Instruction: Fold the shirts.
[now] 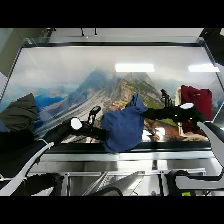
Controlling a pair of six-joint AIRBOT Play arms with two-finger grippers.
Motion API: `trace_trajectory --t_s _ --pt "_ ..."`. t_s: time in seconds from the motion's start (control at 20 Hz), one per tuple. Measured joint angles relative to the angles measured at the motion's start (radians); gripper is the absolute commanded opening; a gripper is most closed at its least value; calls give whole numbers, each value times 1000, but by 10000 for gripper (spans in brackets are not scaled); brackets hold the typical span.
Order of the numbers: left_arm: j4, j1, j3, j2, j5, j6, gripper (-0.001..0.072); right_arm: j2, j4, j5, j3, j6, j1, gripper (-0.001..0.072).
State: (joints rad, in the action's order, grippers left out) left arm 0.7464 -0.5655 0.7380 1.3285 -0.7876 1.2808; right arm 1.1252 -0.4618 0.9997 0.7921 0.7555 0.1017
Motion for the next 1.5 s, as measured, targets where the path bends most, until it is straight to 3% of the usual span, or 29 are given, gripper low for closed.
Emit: trace_trajectory --t_s 0.2,0.45,0.7,0.85,1.1,1.4,1.45,1.5 --pt "29 46 105 -78 -81 -16 18 -87 31 83 85 -25 -7 24" --pt "42 131 338 -314 -204 -13 18 -347 93 212 303 -6 -10 24" --pt "51 187 623 -525 -293 10 18 -631 111 214 492 3 -10 24" --pt "112 239 703 -578 -367 53 18 -717 43 200 534 36 -10 24" --pt "178 313 649 -502 -438 89 18 -644 -53 242 489 90 -10 24" --pt "193 324 497 -253 -394 67 18 -360 -36 212 328 61 -11 36" --pt "193 324 478 -211 -381 61 18 -300 -31 201 314 56 -11 145" --pt "195 325 460 -166 -373 55 19 -241 -19 194 304 51 -12 209"
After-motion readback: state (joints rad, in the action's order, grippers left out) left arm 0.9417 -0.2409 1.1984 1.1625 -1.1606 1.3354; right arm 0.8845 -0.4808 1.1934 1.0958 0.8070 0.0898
